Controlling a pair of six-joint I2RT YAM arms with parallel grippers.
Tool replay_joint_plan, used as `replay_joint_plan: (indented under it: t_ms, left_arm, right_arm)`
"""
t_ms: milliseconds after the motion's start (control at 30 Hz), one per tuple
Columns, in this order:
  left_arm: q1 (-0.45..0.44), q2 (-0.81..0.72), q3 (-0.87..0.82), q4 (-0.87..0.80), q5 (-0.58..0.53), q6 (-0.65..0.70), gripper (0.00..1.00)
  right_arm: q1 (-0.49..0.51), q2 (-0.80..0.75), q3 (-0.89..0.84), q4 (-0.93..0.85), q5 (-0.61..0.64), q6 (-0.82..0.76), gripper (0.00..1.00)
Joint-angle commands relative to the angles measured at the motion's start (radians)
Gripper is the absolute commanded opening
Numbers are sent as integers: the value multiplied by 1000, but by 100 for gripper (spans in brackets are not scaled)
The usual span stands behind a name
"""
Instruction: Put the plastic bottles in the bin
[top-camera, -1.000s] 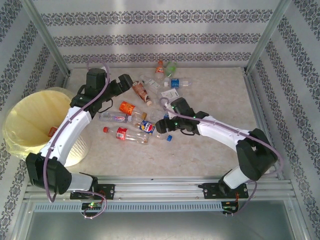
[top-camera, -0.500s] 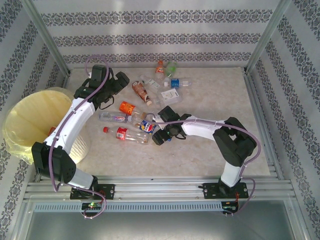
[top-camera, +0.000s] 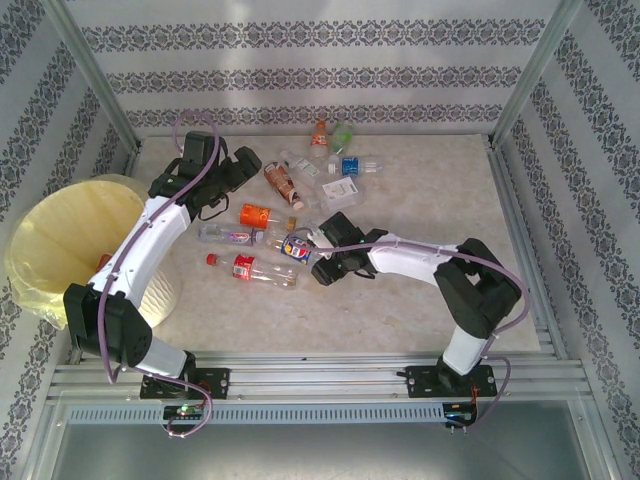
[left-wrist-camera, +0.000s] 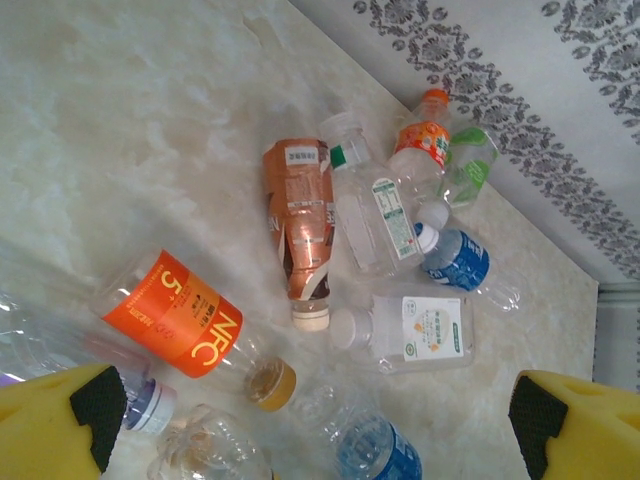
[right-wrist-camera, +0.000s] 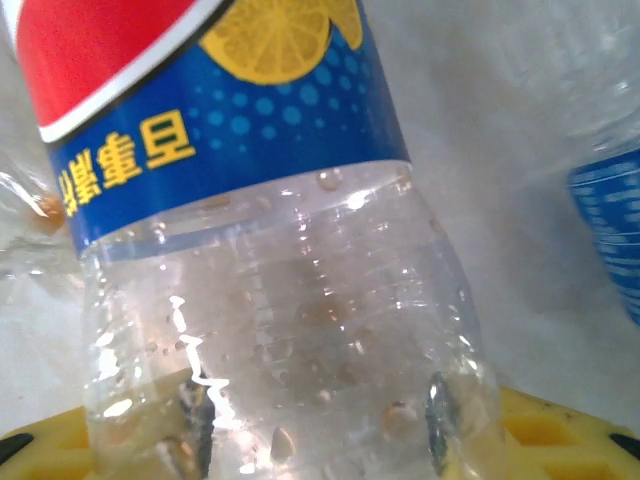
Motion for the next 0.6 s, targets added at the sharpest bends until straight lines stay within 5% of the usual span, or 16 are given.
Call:
replay_joint_plan:
  t_ms: [0,133,333,567]
  left_arm:
    - [7,1,-13,26,52,66,100]
    - [8,-25,-72,120,143,98,100]
    - [-7,-18,-201,466,506,71,100]
    - [-80,35,-230,645,625,85,100]
  right_arm:
    - [16,-96,-28,49,39,20,51]
    - [14,-182,-62,98,77,73,50]
    - [-6,-289,-137,294,96,261,50]
    - [-40,-303,-177,454,26,454,49]
